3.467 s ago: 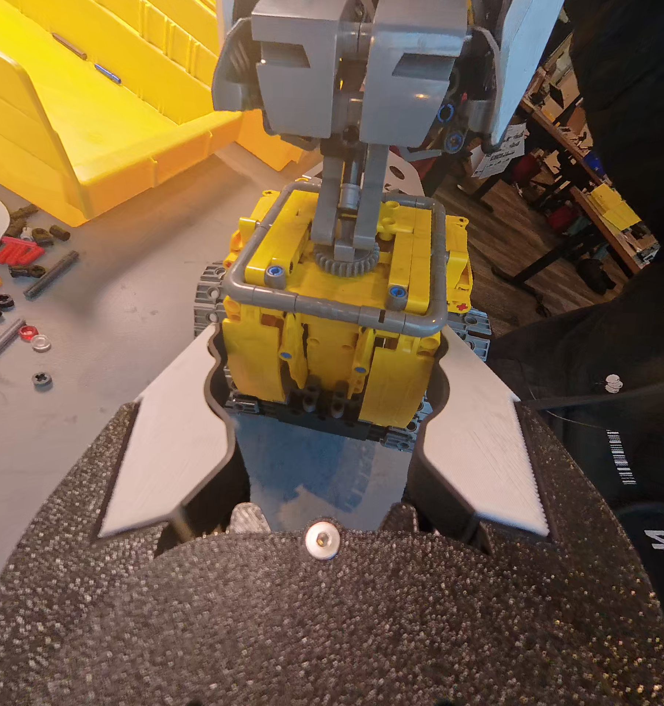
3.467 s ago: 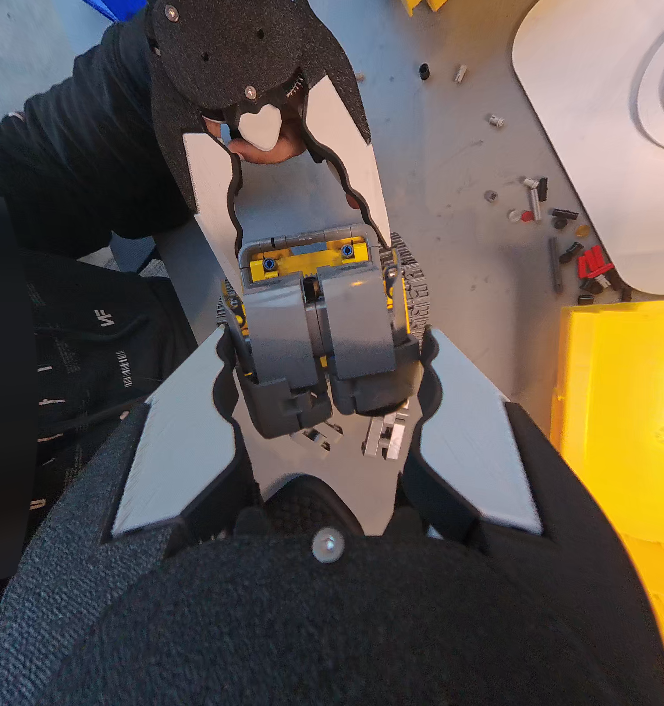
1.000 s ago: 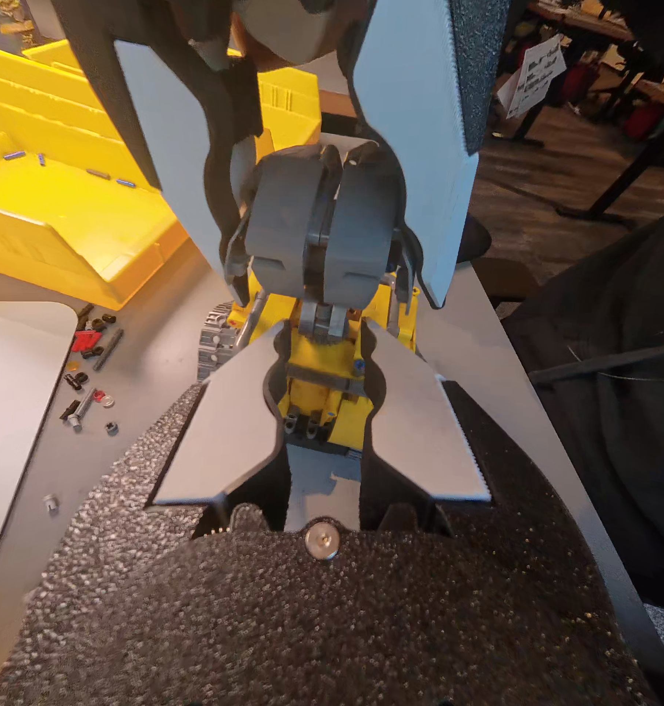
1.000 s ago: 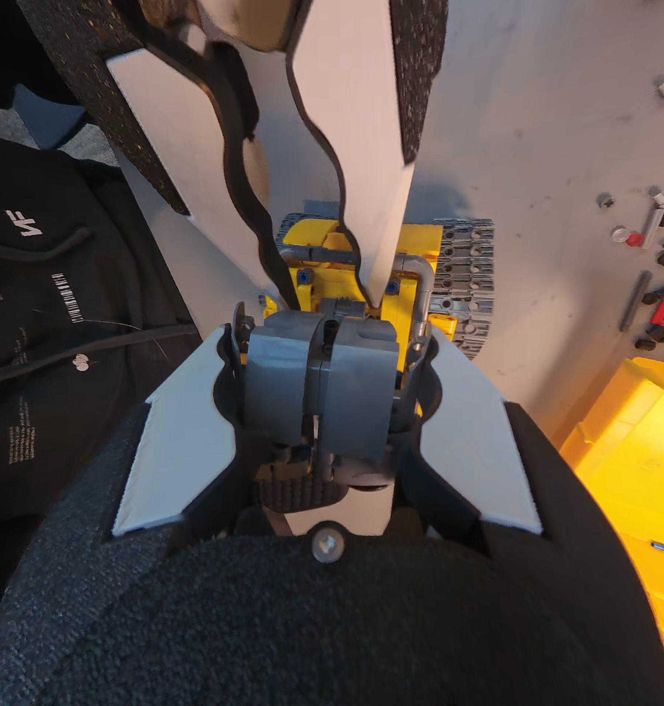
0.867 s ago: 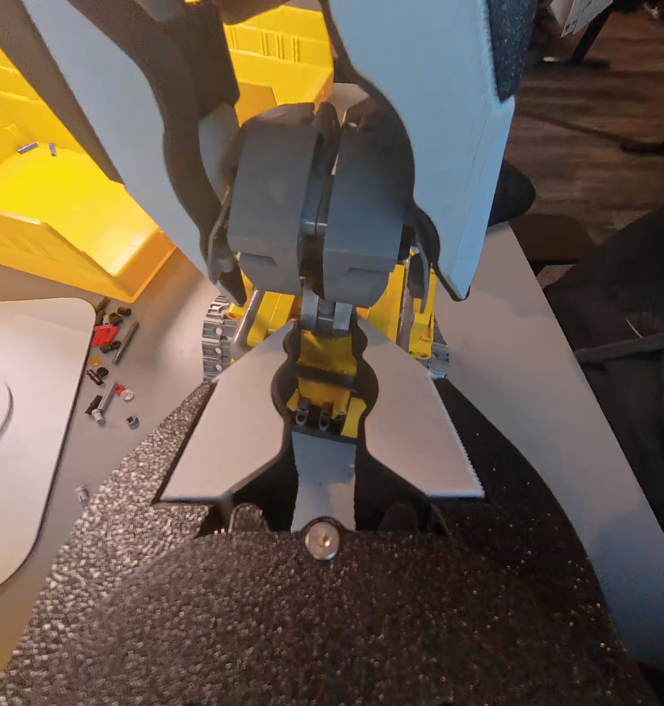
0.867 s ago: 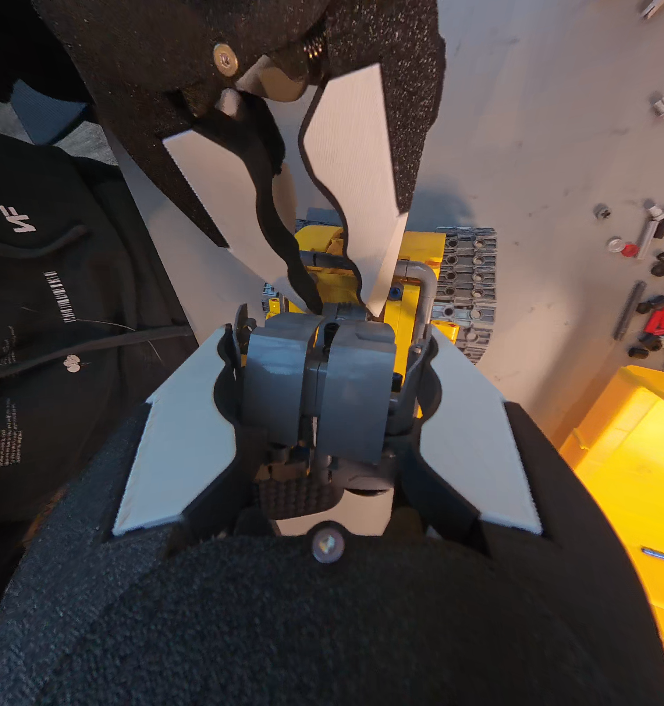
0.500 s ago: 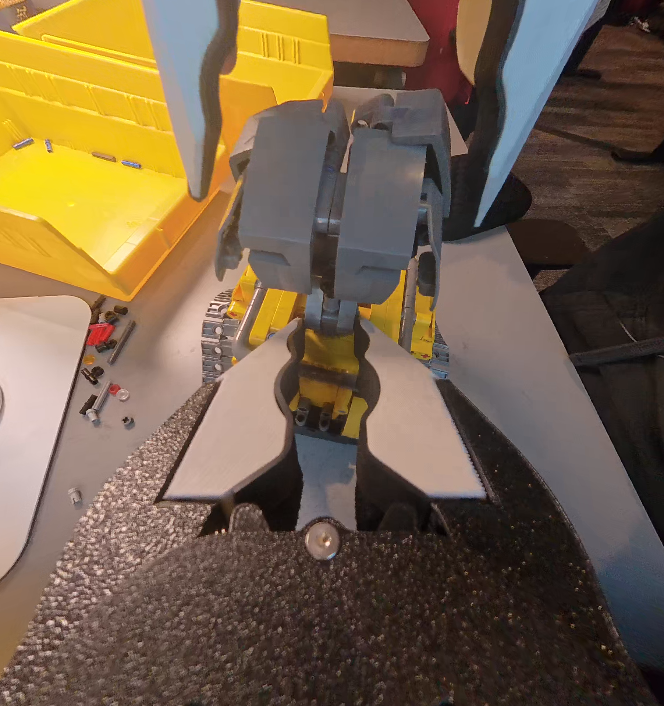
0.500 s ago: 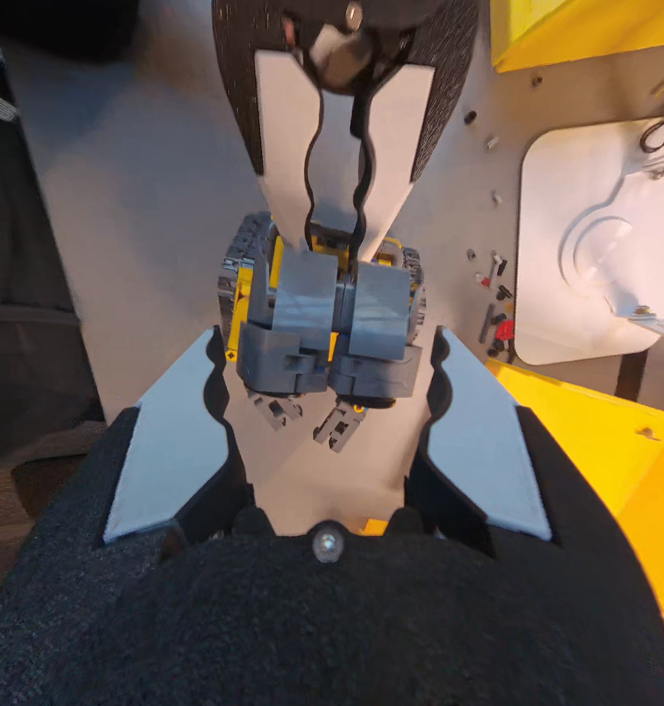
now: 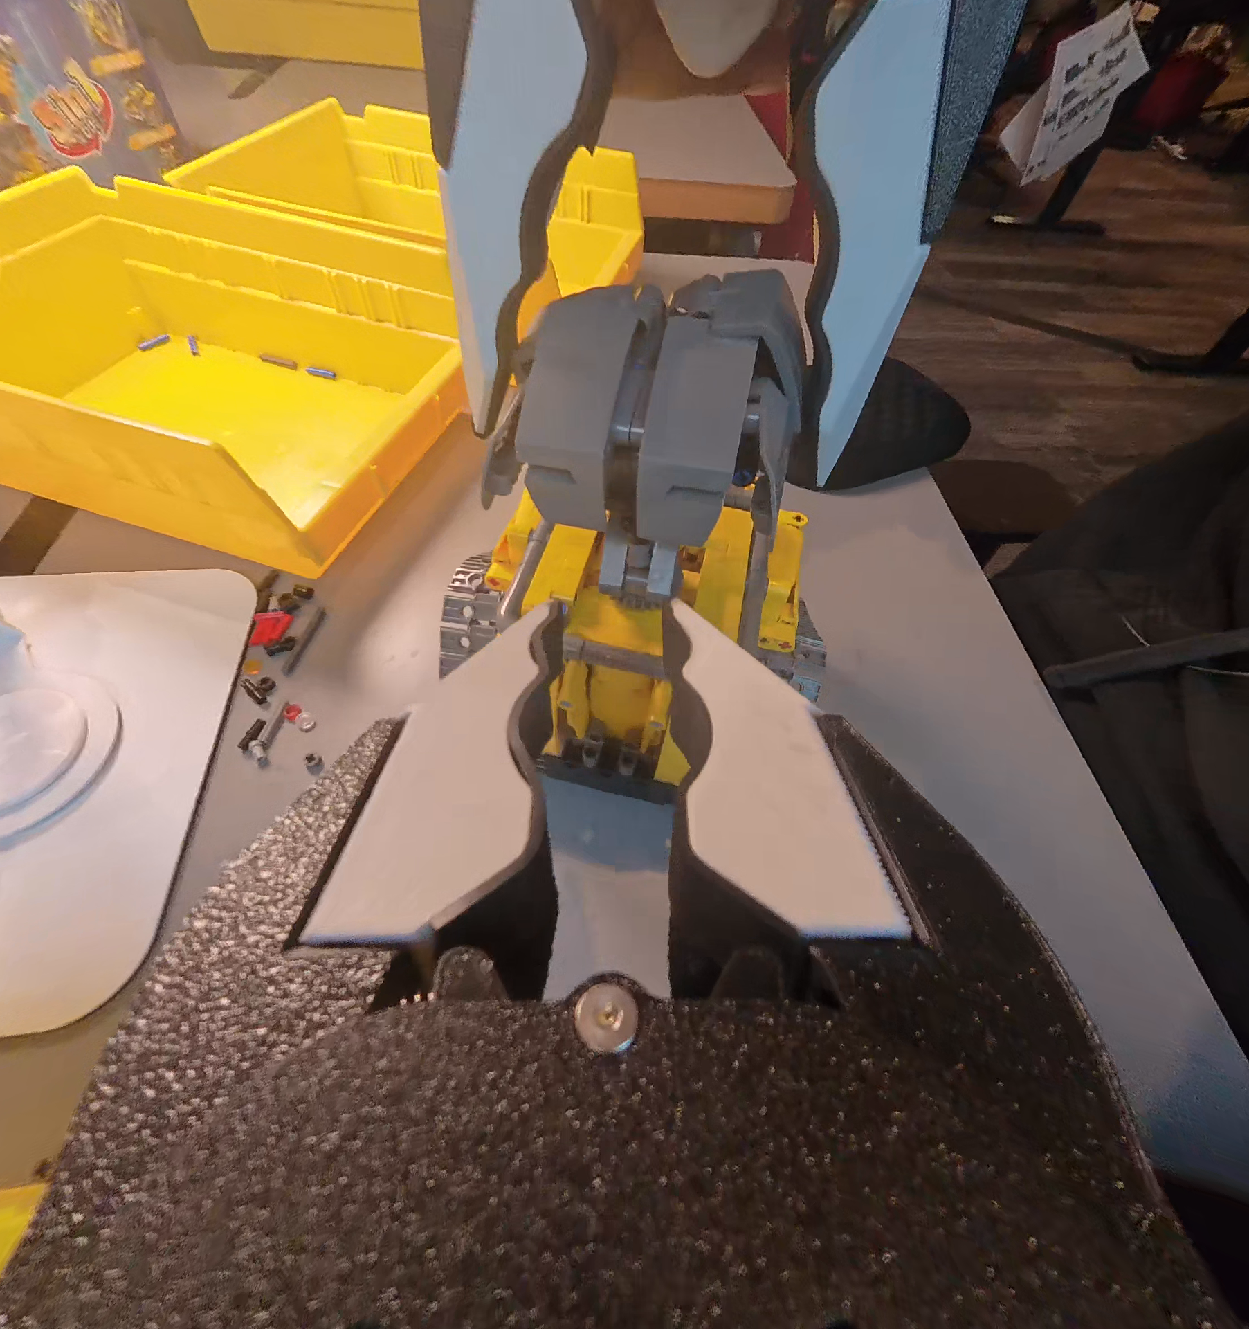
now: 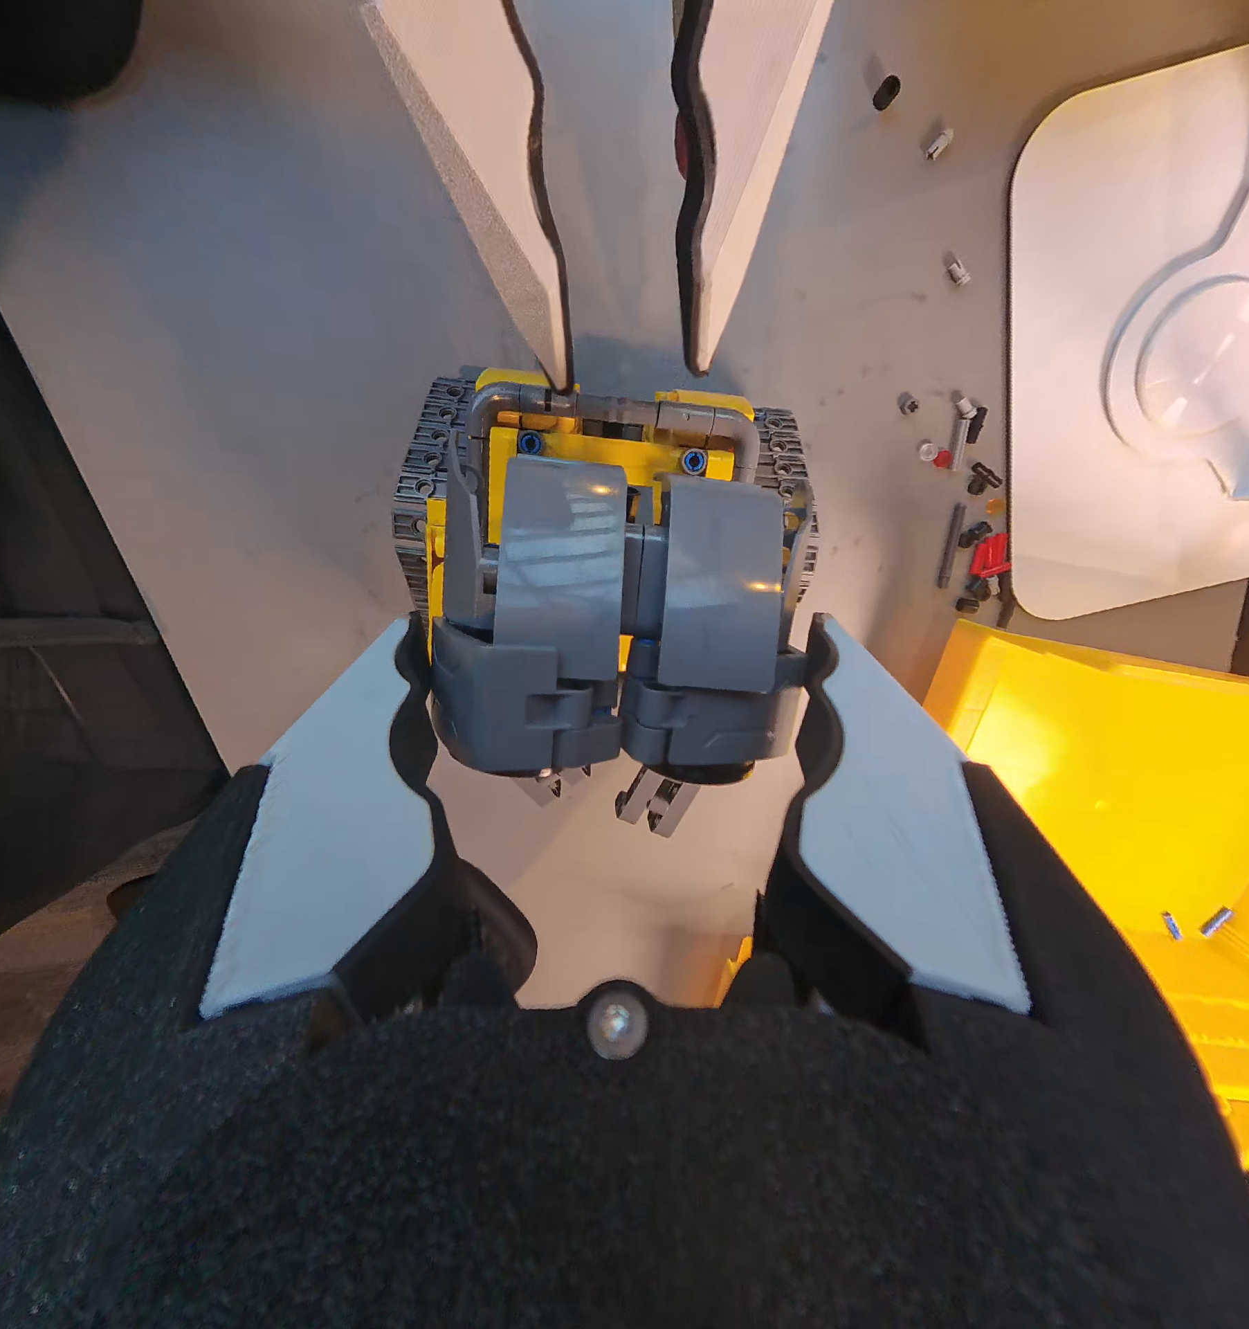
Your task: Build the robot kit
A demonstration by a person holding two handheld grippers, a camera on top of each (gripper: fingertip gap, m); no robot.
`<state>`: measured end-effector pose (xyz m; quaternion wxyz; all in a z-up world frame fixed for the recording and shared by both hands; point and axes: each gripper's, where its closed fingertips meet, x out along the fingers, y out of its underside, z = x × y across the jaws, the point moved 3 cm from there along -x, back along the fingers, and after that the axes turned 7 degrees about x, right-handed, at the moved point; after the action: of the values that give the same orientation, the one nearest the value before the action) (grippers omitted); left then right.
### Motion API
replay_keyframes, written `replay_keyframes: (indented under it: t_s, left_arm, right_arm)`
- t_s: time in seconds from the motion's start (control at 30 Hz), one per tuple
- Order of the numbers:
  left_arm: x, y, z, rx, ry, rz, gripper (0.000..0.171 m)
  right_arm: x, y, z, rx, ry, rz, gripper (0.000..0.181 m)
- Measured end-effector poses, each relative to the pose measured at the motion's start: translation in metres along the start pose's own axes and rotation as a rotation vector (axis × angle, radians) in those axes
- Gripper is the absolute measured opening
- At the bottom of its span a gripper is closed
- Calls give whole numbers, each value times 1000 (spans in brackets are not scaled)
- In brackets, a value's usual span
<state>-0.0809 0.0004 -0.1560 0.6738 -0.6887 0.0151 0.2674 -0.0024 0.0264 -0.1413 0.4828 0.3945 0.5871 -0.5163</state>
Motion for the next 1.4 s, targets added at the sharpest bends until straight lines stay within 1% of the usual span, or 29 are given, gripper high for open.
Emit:
replay_keyframes:
  t_s: [0.07,0.17,0.27,0.57,0.87,1.2,1.4]
  left_arm:
    - [9,2,-1,1,6,12,25]
    - [27,12,-6,18,32,76,27]
    - [35,14,-9,8,52,86,22]
    - [33,14,-9,22,49,86,19]
    - [16,9,1,4,3,43,21]
    - [15,11,2,9,-5,55,23]
    - [15,10,1,15,-2,55,23]
  right_arm:
    - [0,-1,0,-7,-2,17,103]
    - [0,-1,-1,-10,-8,28,104]
    - [-1,-3,-1,-13,-16,27,102]
    - [-2,4,-1,-12,-24,10,102]
    - [-1,20,-4,10,-25,21,99]
    - [6,37,-5,35,-48,33,97]
    - [7,40,-4,39,-52,28,96]
